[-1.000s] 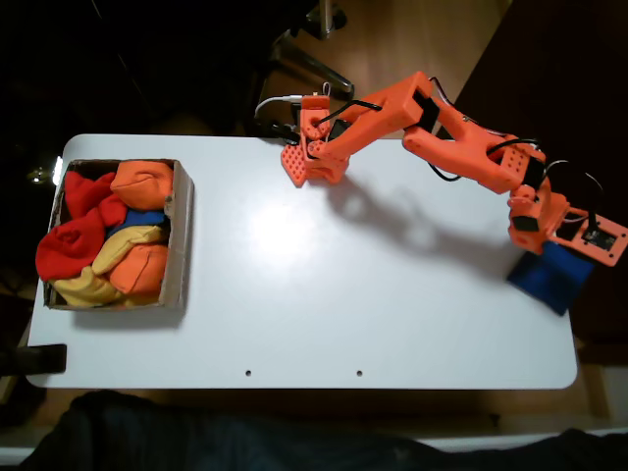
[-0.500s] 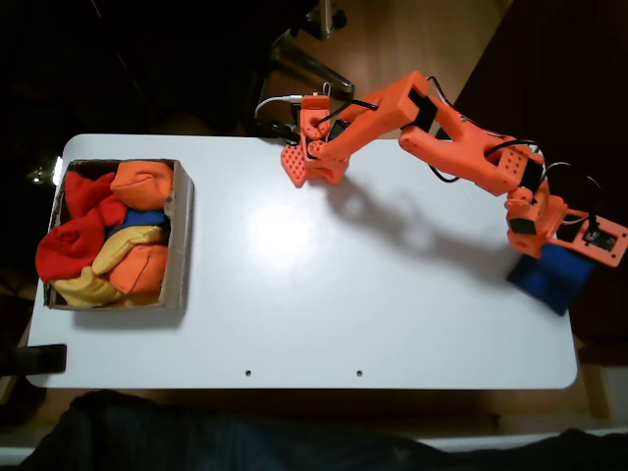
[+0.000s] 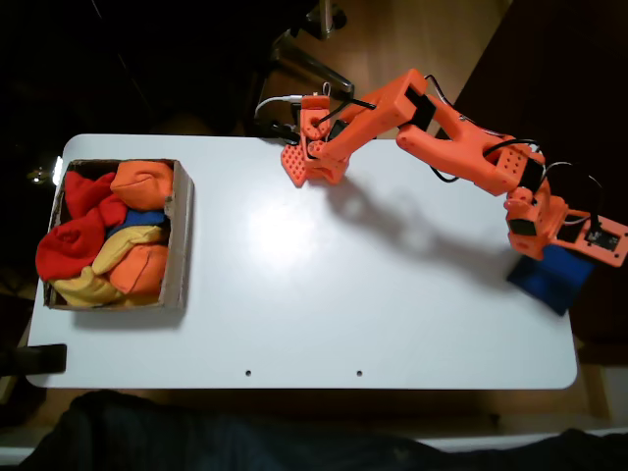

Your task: Grasp a bag and put it in the box.

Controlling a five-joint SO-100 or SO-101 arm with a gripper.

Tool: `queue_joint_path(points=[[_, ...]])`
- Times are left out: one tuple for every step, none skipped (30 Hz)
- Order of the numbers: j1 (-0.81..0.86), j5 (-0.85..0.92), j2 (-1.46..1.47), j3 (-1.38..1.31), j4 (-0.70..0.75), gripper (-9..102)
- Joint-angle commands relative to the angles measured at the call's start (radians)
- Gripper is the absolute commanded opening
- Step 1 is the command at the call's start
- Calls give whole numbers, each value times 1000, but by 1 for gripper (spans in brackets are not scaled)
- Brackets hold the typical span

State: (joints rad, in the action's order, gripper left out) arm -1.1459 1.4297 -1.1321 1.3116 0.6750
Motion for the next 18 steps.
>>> queue_joint_path(points=[[6, 6, -77, -3, 0, 42], [6, 6, -78, -3, 0, 42], [6, 3, -78, -3, -2, 42], [5, -2, -80, -3, 0, 42], [5, -3, -80, -3, 5, 42], [3, -3, -80, -3, 9, 42], [3, -5, -80, -3, 11, 42], [3, -6, -78, -3, 12, 42], [3, -8, -77, -3, 12, 42], [3, -9, -74, -3, 12, 42], [3, -9, -72, -3, 12, 42], [3, -9, -69, -3, 12, 42], [5, -9, -66, -3, 14, 42], [5, -8, -64, -3, 15, 42], [6, -6, -61, -3, 17, 42], [6, -3, -60, -3, 17, 42], [8, -2, -57, -3, 18, 42], [8, -2, -52, -3, 18, 42]])
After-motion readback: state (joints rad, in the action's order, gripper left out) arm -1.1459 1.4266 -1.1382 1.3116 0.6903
